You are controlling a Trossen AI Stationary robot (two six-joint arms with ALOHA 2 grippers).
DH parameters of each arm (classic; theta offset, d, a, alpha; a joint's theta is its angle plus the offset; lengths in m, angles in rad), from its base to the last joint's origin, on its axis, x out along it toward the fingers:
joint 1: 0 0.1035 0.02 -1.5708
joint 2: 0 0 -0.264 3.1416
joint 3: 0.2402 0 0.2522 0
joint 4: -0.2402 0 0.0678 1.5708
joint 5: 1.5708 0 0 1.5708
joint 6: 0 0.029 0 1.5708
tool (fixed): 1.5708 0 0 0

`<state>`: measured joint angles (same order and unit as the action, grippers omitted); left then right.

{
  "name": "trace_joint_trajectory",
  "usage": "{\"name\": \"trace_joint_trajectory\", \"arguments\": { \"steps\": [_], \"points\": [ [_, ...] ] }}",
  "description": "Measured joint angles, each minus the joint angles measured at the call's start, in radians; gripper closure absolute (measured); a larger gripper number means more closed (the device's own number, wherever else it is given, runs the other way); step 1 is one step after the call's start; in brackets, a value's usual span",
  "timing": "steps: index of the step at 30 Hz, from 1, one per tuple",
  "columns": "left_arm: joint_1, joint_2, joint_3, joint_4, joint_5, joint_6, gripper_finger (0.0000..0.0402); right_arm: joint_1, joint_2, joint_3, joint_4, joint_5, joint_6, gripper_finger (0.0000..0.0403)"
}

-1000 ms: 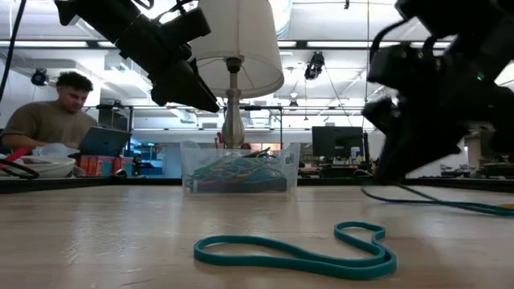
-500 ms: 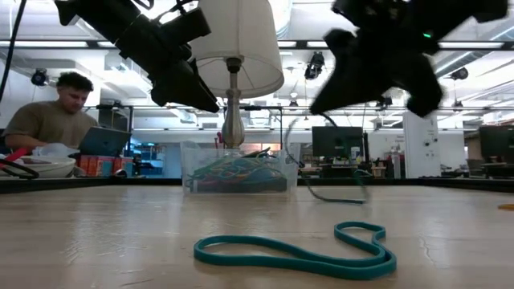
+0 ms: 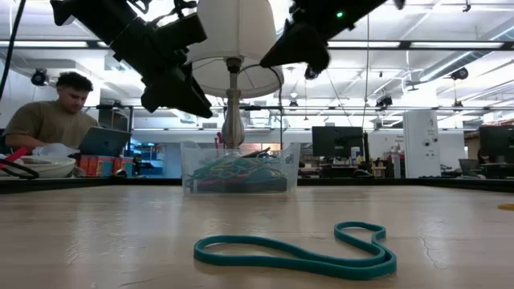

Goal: Pick and place rubber bands into bin
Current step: Put the blue rubber band into the transparent container

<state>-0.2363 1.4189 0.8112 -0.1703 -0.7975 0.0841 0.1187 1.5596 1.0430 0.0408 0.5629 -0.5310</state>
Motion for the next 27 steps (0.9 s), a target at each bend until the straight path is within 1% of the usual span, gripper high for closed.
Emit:
{"name": "trace_joint_trajectory", "arguments": {
  "steps": [2,6,8,14,21,24,27],
  "points": [
    [-0.006,-0.002,0.000,0.000,0.000,0.000,0.0256,-0.045,0.000,0.012,-0.002,-0.043,0.009,0.0395],
    [-0.014,-0.012,0.000,-0.005,0.000,0.000,0.0256,-0.124,0.000,0.007,-0.004,-0.164,0.049,0.0395],
    [-0.018,-0.015,0.000,-0.005,0.000,0.000,0.0256,-0.157,0.005,-0.007,-0.003,-0.199,0.079,0.0395],
    [-0.021,-0.016,0.000,-0.004,0.000,0.000,0.0256,-0.220,0.038,-0.061,-0.008,-0.255,0.144,0.0394],
    [-0.021,-0.016,0.000,-0.005,0.000,0.000,0.0256,-0.241,0.107,-0.062,-0.001,-0.261,0.168,0.0394],
    [-0.022,-0.016,0.000,-0.004,0.000,0.000,0.0256,-0.241,0.120,-0.054,0.000,-0.267,0.211,0.0394],
    [-0.022,-0.016,0.000,-0.004,0.000,0.000,0.0256,-0.249,0.120,-0.053,-0.008,-0.340,0.247,0.0390]
  ]
}}
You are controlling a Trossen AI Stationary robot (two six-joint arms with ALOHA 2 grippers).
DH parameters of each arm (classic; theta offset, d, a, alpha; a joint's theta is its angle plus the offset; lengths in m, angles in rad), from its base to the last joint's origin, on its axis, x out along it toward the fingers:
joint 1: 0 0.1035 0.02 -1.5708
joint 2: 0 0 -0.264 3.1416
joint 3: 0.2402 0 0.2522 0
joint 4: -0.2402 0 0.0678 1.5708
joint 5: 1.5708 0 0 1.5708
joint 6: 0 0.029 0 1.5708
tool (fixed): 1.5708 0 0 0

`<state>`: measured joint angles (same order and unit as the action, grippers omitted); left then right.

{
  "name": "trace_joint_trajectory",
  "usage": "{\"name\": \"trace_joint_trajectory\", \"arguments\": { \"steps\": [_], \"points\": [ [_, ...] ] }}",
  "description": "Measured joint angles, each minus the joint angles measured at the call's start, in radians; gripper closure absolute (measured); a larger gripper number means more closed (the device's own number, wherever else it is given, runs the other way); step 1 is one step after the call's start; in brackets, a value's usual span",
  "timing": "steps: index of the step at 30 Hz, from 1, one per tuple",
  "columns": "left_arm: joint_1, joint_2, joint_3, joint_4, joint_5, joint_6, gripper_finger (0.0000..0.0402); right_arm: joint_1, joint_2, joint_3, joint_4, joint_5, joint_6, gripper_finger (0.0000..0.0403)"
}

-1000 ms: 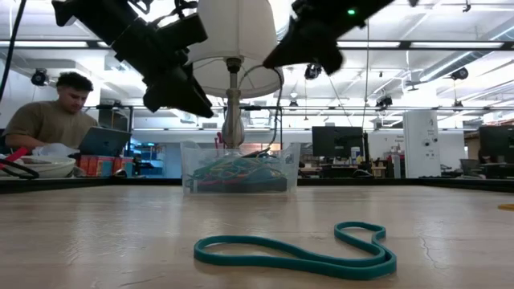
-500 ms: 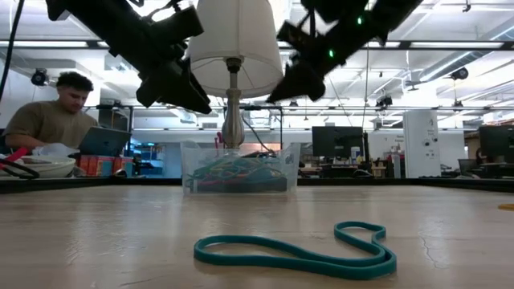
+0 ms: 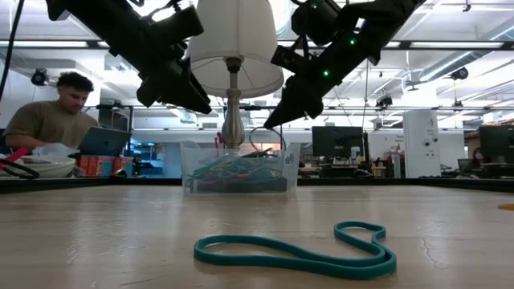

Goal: Pick and place rubber bands into bin
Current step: Put the blue rubber band into the transparent container

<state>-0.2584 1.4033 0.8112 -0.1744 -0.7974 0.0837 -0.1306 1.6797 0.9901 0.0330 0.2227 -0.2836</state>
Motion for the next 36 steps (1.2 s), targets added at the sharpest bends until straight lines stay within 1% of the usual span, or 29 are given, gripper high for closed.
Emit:
{"name": "trace_joint_trajectory", "arguments": {
  "steps": [2,4,8,10,11,13,17,20,23,27,29,32,35,36],
  "points": [
    [-0.001,0.000,0.000,0.001,0.000,0.000,0.0256,-0.006,-0.002,0.000,0.000,-0.065,0.025,0.0381],
    [-0.002,0.000,0.000,0.001,0.000,0.000,0.0256,-0.008,-0.006,0.001,0.001,-0.098,0.040,0.0366],
    [-0.006,0.000,0.000,0.001,0.006,-0.001,0.0256,-0.008,-0.007,0.001,0.001,-0.101,0.041,0.0326],
    [-0.006,0.000,0.000,0.001,0.031,-0.002,0.0256,-0.008,-0.007,0.001,0.001,-0.101,0.034,0.0306],
    [-0.006,0.000,0.000,0.001,0.060,-0.002,0.0256,-0.008,-0.007,0.001,0.001,-0.100,0.018,0.0296],
    [-0.006,0.000,0.000,0.002,0.157,0.000,0.0256,-0.007,-0.008,0.001,0.000,-0.101,-0.011,0.0279],
    [-0.006,0.002,0.000,0.021,0.416,0.018,0.0256,0.017,-0.021,0.001,-0.008,-0.101,-0.066,0.0258],
    [-0.007,0.002,-0.001,0.078,0.553,0.053,0.0256,0.043,-0.045,0.001,-0.031,-0.101,-0.088,0.0251],
    [-0.009,0.002,-0.010,0.172,0.623,0.101,0.0256,0.068,-0.094,0.001,-0.072,-0.099,-0.085,0.0251],
    [-0.012,0.028,-0.018,0.279,0.657,0.157,0.0256,0.096,-0.185,0.001,-0.191,-0.092,-0.044,0.0259],
    [-0.012,0.058,-0.012,0.287,0.658,0.186,0.0256,0.108,-0.242,0.001,-0.265,-0.092,-0.002,0.0263],
    [-0.005,0.143,0.029,0.373,0.662,0.242,0.0256,0.121,-0.334,-0.003,-0.376,-0.092,0.076,0.0268],
    [0.014,0.246,0.106,0.389,0.669,0.297,0.0256,0.147,-0.429,-0.029,-0.444,-0.089,0.140,0.0271],
    [0.021,0.277,0.134,0.372,0.684,0.307,0.0256,0.162,-0.457,-0.041,-0.450,-0.089,0.153,0.0271]
  ]
}}
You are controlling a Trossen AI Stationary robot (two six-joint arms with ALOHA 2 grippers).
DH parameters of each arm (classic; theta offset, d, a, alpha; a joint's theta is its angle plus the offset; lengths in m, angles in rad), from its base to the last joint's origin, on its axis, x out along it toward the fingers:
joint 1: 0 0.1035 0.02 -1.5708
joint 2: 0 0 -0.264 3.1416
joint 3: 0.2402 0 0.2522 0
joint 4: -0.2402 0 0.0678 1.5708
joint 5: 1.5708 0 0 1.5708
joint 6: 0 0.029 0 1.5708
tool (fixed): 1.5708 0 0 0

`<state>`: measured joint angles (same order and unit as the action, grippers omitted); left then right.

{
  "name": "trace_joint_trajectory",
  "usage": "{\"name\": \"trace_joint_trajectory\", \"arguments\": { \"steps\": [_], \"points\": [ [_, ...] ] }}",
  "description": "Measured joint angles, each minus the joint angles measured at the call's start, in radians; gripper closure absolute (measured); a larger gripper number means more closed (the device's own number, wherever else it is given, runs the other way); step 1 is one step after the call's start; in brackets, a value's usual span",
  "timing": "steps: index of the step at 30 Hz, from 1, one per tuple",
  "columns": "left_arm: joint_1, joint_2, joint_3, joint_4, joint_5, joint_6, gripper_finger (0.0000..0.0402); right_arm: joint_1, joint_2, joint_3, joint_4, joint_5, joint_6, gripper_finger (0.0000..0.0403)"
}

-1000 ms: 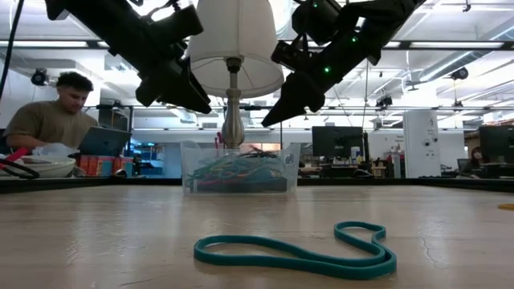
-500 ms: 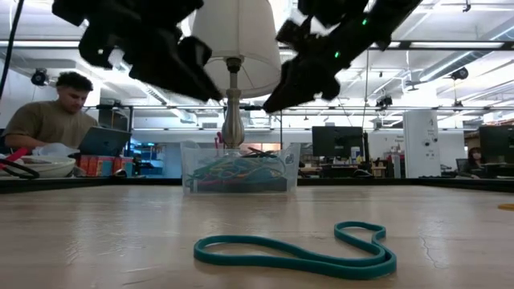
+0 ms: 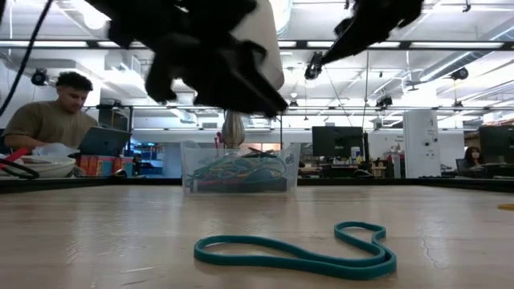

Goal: Pick and place rubber bands into bin
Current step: Put the blue rubber band into the transparent container

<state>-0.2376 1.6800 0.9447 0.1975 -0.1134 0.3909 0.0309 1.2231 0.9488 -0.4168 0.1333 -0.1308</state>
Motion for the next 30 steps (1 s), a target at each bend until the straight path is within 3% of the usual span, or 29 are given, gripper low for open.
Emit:
{"name": "trace_joint_trajectory", "arguments": {
  "steps": [6,13,15,23,30],
  "points": [
    [0.029,0.175,0.188,-0.135,0.175,0.016,0.0256,0.100,-0.172,-0.122,0.004,-0.002,0.057,0.0269],
    [0.031,0.313,0.326,-0.308,0.244,0.011,0.0256,0.207,-0.322,-0.288,0.063,0.006,0.129,0.0278],
    [0.027,0.351,0.351,-0.289,0.256,0.010,0.0256,0.225,-0.355,-0.331,0.060,0.021,0.128,0.0279],
    [0.015,0.380,0.392,-0.270,0.373,0.008,0.0256,0.227,-0.451,-0.372,0.091,0.026,0.155,0.0280],
    [-0.019,0.370,0.392,-0.206,0.432,0.008,0.0256,0.227,-0.458,-0.385,0.110,0.026,0.165,0.0282]
  ]
}}
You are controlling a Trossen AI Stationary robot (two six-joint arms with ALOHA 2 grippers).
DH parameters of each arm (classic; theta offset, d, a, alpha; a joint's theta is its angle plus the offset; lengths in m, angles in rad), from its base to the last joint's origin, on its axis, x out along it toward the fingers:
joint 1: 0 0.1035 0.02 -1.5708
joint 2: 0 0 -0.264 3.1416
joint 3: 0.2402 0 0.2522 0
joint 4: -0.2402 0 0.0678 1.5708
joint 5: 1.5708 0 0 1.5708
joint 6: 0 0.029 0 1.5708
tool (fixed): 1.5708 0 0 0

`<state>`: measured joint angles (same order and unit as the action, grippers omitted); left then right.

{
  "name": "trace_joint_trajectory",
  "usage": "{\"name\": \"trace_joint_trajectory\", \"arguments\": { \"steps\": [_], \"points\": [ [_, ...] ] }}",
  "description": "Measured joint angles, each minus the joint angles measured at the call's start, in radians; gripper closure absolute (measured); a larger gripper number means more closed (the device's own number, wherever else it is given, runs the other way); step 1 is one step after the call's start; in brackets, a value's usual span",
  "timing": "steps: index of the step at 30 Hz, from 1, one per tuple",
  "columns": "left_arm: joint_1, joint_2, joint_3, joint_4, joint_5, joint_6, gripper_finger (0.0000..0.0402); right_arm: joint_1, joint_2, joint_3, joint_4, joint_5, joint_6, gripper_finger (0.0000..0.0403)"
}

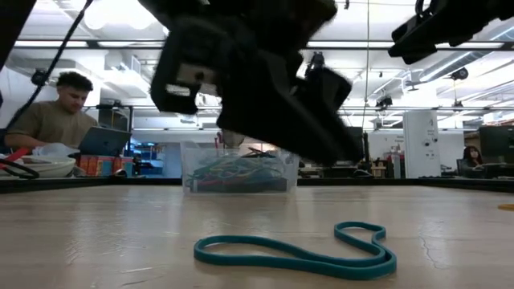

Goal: Pick and place rubber bands into bin
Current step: Put the blue rubber band into the transparent container

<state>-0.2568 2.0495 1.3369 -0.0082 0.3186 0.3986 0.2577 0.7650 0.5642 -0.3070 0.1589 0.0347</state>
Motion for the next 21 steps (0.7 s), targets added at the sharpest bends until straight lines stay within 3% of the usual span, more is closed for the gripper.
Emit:
{"name": "trace_joint_trajectory", "arguments": {
  "steps": [13,21],
  "points": [
    [-0.029,0.026,0.001,0.129,0.020,0.021,0.0256,0.002,0.029,0.000,0.008,-0.002,0.019,0.0285],
    [-0.029,0.105,0.063,0.095,0.018,0.028,0.0256,0.002,0.029,0.000,0.008,-0.002,0.019,0.0287]
  ]
}}
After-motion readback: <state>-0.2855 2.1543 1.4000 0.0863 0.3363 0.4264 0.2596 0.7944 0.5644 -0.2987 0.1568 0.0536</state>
